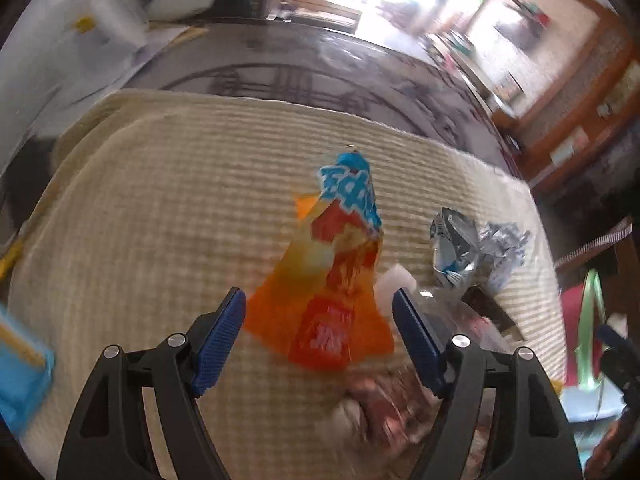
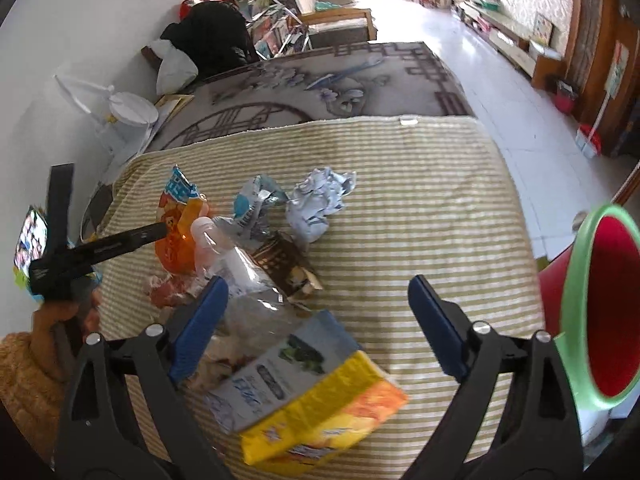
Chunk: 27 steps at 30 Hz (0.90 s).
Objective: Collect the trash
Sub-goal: 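Grasp the orange chip bag with the left gripper while the right gripper grasps the blue-white crumpled wrapper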
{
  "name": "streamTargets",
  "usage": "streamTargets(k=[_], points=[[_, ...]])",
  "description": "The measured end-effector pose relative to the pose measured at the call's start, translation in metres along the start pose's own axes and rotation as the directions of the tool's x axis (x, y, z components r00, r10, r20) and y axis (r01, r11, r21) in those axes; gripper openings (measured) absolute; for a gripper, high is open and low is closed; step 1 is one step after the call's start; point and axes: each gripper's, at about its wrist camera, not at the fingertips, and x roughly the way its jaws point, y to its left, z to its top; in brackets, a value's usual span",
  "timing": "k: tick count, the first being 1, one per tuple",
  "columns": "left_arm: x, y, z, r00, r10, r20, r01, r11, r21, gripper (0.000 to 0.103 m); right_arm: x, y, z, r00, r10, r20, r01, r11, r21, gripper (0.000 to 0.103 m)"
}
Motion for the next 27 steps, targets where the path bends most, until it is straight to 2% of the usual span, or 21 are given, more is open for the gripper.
streamTargets(k=[2, 4, 8, 12, 16, 19, 22, 27], points=[[0.017, 0.002, 0.005, 0.999, 0.011, -0.036, -0.010, 0.999, 0.034, 0.071, 0.004, 0.008, 0.001, 1.000, 0.006, 0.001, -0.006, 1.000, 0.011, 0.090], [0.027, 0.003, 0.009, 0.997, -0.019, -0.068, 0.021, 0.999, 0.039, 0.069, 0.007, 0.019, 0.004, 1.000, -0.016, 0.007, 0.016, 1.000, 0.001, 0.090], [0.030, 0.001, 0.015, 0.998, -0.041, -0.050, 0.046, 0.994, 0.095, 0.060, 0.015, 0.030, 0.012, 0.998, -0.067, 0.005, 0.067, 0.998, -0.002, 0.090], [0.025, 0.011, 0.016, 0.997, -0.070, -0.031, 0.073, 0.993, 0.097, 0.056, 0.033, 0.040, 0.029, 0.998, -0.056, -0.010, 0.056, 0.998, -0.009, 0.090], [0.010, 0.023, 0.010, 0.995, -0.095, -0.010, 0.096, 0.993, 0.069, 0.056, 0.061, 0.060, 0.049, 0.999, -0.034, -0.037, 0.031, 0.997, -0.066, 0.089], [0.009, 0.031, 0.007, 0.996, -0.093, -0.011, 0.093, 0.994, 0.052, 0.058, 0.085, 0.074, 0.061, 0.997, -0.046, -0.061, 0.039, 0.993, -0.112, 0.082], [0.012, 0.039, 0.007, 0.995, -0.102, -0.022, 0.103, 0.994, 0.025, 0.061, 0.112, 0.084, 0.068, 0.994, -0.056, -0.096, 0.043, 0.990, -0.138, 0.078], [0.011, 0.042, 0.006, 0.996, -0.086, -0.010, 0.086, 0.995, 0.055, 0.066, 0.147, 0.089, 0.069, 0.982, -0.092, -0.167, 0.066, 0.986, -0.154, 0.074]])
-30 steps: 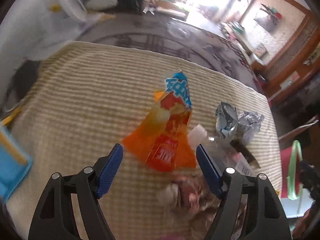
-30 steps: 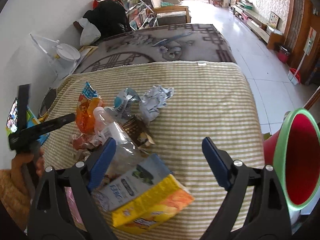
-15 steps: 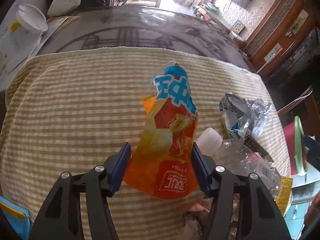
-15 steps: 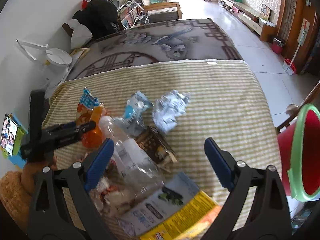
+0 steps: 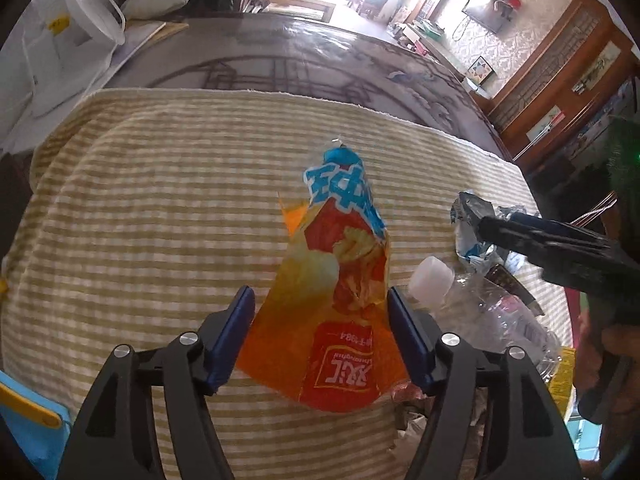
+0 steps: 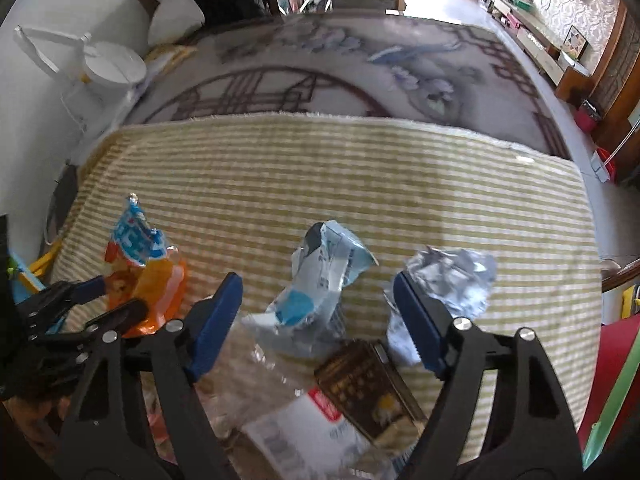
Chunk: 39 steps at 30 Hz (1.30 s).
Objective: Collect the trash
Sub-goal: 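Grasp the orange chip bag with the left gripper while the right gripper grasps the blue-white crumpled wrapper, then lift the chip bag and wrapper up off the table with both grippers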
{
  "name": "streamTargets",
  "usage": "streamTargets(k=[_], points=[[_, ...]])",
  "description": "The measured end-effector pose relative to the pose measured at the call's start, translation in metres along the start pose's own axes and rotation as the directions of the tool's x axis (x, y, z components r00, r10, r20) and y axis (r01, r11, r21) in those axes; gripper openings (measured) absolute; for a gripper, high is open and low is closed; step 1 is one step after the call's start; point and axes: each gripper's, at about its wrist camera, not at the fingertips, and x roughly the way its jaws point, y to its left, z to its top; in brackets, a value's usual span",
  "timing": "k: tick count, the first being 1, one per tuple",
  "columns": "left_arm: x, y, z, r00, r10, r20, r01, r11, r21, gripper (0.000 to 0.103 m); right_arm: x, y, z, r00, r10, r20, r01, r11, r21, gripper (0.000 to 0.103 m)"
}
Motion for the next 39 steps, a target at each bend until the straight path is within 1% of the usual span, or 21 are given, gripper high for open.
streamTargets(k=[1, 2, 3, 4, 6, 7, 10, 12, 14, 15, 16, 18, 21, 23, 28, 31, 35, 39], points=[[0.000, 0.000, 0.000, 1.000, -0.001, 0.002, 0.001, 1.000, -0.001, 0.066, 0.007, 0.001, 0.000, 1.000, 0.004, -0.022, -0.004, 1.000, -0.007, 0.063], [0.000, 0.001, 0.000, 1.000, -0.003, 0.003, 0.003, 1.000, -0.005, 0.066, 0.010, 0.002, -0.001, 0.999, 0.009, -0.036, -0.010, 1.000, -0.011, 0.054], [0.001, 0.002, 0.001, 1.000, -0.005, 0.004, 0.005, 1.000, -0.013, 0.066, 0.012, 0.002, -0.002, 0.999, 0.022, -0.047, -0.023, 1.000, -0.016, 0.040], [0.001, 0.002, 0.002, 1.000, -0.007, 0.004, 0.007, 1.000, -0.016, 0.066, 0.010, 0.002, -0.004, 0.999, 0.035, -0.041, -0.036, 0.999, -0.014, 0.032], [0.002, 0.001, 0.003, 1.000, -0.007, 0.009, 0.007, 1.000, -0.019, 0.066, 0.002, 0.000, -0.006, 0.998, 0.053, -0.023, -0.053, 0.999, -0.004, 0.026], [0.001, 0.001, 0.003, 1.000, -0.007, 0.014, 0.007, 1.000, -0.022, 0.063, -0.003, -0.001, -0.008, 0.998, 0.060, -0.013, -0.060, 0.998, 0.000, 0.024], [-0.004, 0.005, 0.001, 0.999, 0.007, 0.035, -0.005, 0.999, -0.036, 0.056, -0.020, -0.004, -0.011, 0.997, 0.078, 0.023, -0.078, 0.997, 0.001, 0.023], [-0.009, 0.006, 0.002, 0.998, 0.016, 0.053, -0.014, 0.999, -0.043, 0.055, -0.038, -0.005, -0.015, 0.994, 0.083, 0.065, -0.083, 0.997, -0.011, 0.022], [-0.015, 0.005, 0.002, 0.998, 0.019, 0.067, -0.016, 0.999, -0.044, 0.055, -0.057, -0.005, -0.020, 0.991, 0.047, 0.126, -0.044, 0.999, -0.024, 0.022], [-0.020, 0.002, 0.002, 0.997, 0.021, 0.078, -0.018, 0.999, -0.038, 0.055, -0.070, -0.005, -0.026, 0.985, 0.011, 0.170, -0.007, 1.000, -0.025, 0.022], [-0.024, 0.000, 0.002, 0.996, 0.021, 0.086, -0.018, 0.999, -0.035, 0.055, -0.078, -0.005, -0.029, 0.981, -0.006, 0.196, 0.010, 1.000, -0.019, 0.022], [-0.033, -0.004, 0.001, 0.993, 0.023, 0.112, -0.020, 0.999, -0.026, 0.055, -0.092, -0.006, -0.034, 0.972, -0.009, 0.233, 0.009, 1.000, -0.002, 0.022], [-0.040, -0.014, 0.000, 0.992, 0.022, 0.126, -0.020, 1.000, -0.020, 0.055, -0.105, -0.005, -0.042, 0.968, -0.024, 0.249, 0.030, 0.999, -0.021, 0.022], [-0.045, -0.020, -0.002, 0.991, 0.025, 0.135, -0.024, 1.000, -0.013, 0.055, -0.109, -0.009, -0.046, 0.968, -0.017, 0.249, 0.020, 1.000, -0.013, 0.022], [-0.059, -0.035, -0.010, 0.987, 0.003, 0.160, -0.003, 1.000, 0.002, 0.055, -0.113, -0.015, -0.054, 0.968, -0.004, 0.250, 0.003, 1.000, 0.006, 0.022], [-0.062, -0.042, -0.013, 0.985, 0.012, 0.170, -0.016, 1.000, 0.023, 0.055, -0.120, -0.015, -0.061, 0.965, -0.002, 0.262, 0.002, 1.000, 0.002, 0.022], [-0.066, -0.047, -0.018, 0.986, 0.002, 0.168, -0.003, 1.000, 0.010, 0.055, -0.130, -0.015, -0.069, 0.960, -0.008, 0.279, 0.010, 1.000, -0.005, 0.022], [-0.075, -0.059, -0.017, 0.983, 0.024, 0.183, -0.026, 1.000, 0.009, 0.055, -0.140, -0.021, -0.074, 0.957, -0.005, 0.291, 0.006, 1.000, -0.004, 0.022]])
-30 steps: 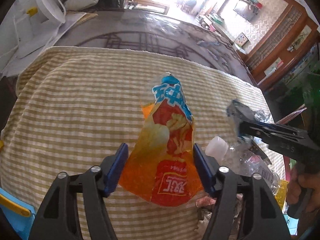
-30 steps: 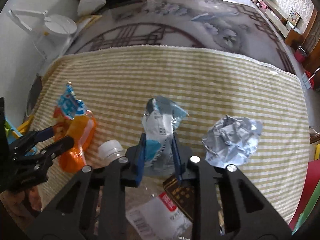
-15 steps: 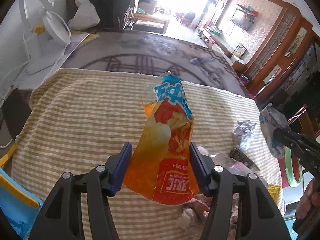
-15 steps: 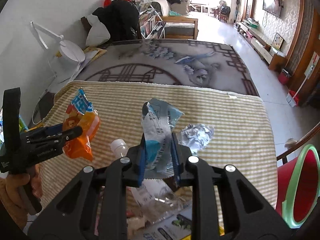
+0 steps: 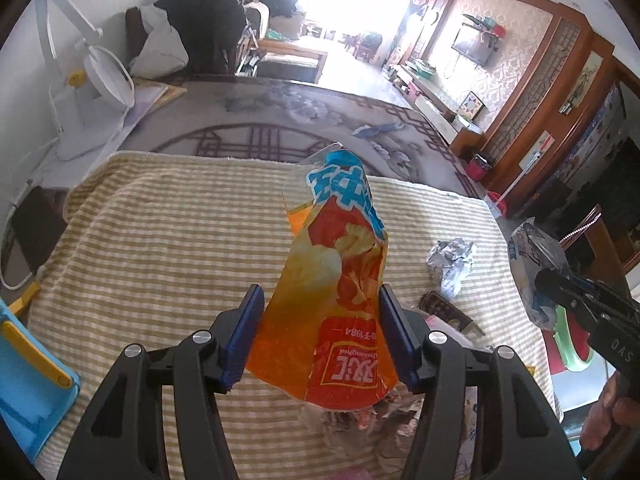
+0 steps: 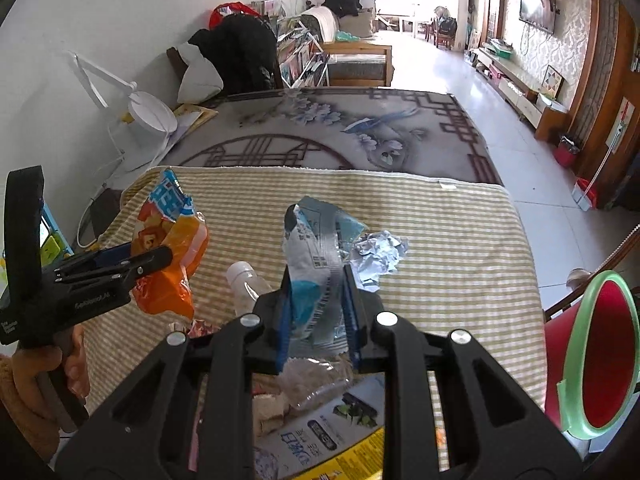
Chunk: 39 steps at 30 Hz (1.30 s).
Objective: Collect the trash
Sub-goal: 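Lift the chip bag and wrapper up off the table with both grippers, then carry the chip bag and wrapper over the red bucket and open both grippers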
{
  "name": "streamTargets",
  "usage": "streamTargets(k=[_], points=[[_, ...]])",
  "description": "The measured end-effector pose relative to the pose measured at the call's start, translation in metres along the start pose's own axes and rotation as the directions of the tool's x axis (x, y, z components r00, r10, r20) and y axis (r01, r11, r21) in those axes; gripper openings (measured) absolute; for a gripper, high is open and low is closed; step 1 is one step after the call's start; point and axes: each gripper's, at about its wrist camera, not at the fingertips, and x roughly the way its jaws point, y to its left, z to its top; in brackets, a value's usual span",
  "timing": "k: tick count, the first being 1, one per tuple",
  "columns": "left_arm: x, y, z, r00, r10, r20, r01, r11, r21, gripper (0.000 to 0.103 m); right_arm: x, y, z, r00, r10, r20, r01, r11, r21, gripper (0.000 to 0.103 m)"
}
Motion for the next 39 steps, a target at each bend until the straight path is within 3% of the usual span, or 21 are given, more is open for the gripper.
streamTargets(k=[6, 21, 30, 39], points=[[-0.024, -0.028, 0.001, 0.999, -0.002, 0.045, 0.001, 0.999, 0.032, 0.055, -0.015, -0.013, -0.007, 1.000, -0.003, 0.021, 0.003, 1.000, 0.023, 0.022], [-0.052, -0.099, 0.004, 0.997, -0.041, 0.072, 0.032, 0.992, 0.125, 0.055, -0.062, -0.075, -0.020, 0.992, -0.061, 0.107, 0.049, 0.992, 0.112, 0.022], [-0.059, -0.164, -0.005, 0.994, -0.009, 0.113, -0.011, 0.985, 0.173, 0.055, -0.075, -0.124, -0.032, 0.992, -0.060, 0.110, 0.047, 0.992, 0.114, 0.023], [-0.063, -0.220, -0.020, 0.991, 0.001, 0.134, -0.022, 0.987, 0.158, 0.056, -0.091, -0.170, -0.033, 0.991, -0.025, 0.132, 0.014, 0.996, 0.083, 0.023]])
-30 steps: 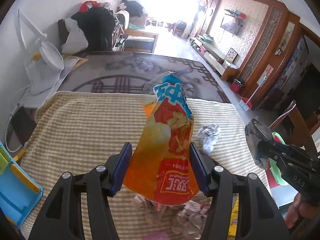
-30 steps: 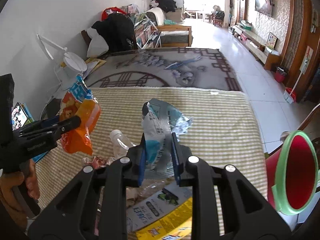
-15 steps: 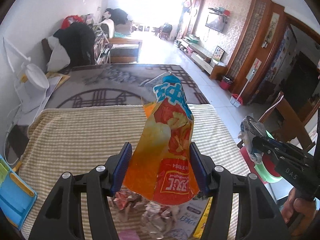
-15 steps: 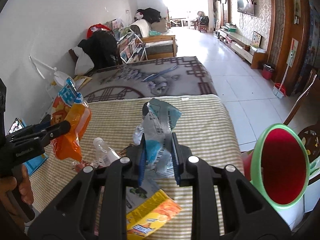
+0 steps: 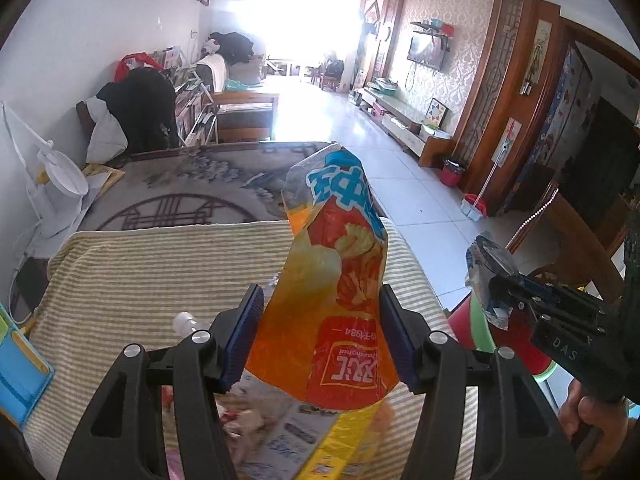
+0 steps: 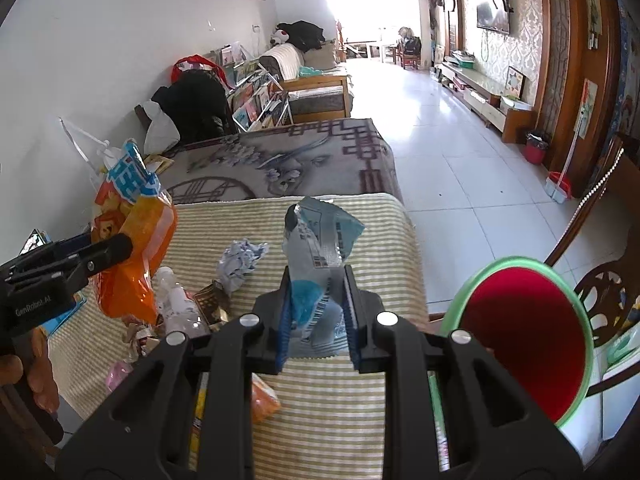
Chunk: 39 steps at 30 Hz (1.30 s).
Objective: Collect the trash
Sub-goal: 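Carry the chip bag and wrapper over the red bucket and open both grippers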
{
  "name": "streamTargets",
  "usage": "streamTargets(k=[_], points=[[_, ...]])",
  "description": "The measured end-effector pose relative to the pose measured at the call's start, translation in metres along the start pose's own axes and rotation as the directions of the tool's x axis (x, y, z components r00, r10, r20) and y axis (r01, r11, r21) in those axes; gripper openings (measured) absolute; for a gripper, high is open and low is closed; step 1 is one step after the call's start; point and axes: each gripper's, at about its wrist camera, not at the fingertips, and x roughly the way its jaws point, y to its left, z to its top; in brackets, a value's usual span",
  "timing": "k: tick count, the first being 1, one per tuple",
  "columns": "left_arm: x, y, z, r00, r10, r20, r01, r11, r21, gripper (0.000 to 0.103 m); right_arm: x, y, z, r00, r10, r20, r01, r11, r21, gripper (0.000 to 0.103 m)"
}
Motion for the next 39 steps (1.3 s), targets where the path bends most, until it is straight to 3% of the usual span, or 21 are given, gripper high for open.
streamTargets(k=[14, 26, 32, 39], points=[[0.007, -0.076, -0.001, 1.000, -0.002, -0.003, 0.002, 0.999, 0.044, 0.056, -0.022, -0.067, -0.014, 1.000, -0.002, 0.002, 0.002, 0.999, 0.038, 0.023], [0.026, -0.154, 0.013, 0.991, -0.131, -0.013, 0.132, 0.986, 0.102, 0.056, -0.045, -0.151, -0.021, 0.994, -0.107, 0.010, 0.105, 0.987, 0.122, 0.023], [0.052, -0.191, 0.008, 0.968, -0.238, -0.078, 0.246, 0.962, 0.116, 0.056, -0.045, -0.193, -0.027, 0.985, -0.169, -0.023, 0.170, 0.973, 0.156, 0.023], [0.090, -0.229, -0.008, 0.932, -0.306, -0.196, 0.336, 0.931, 0.142, 0.056, -0.042, -0.232, -0.044, 0.978, -0.196, -0.067, 0.206, 0.956, 0.209, 0.023]])
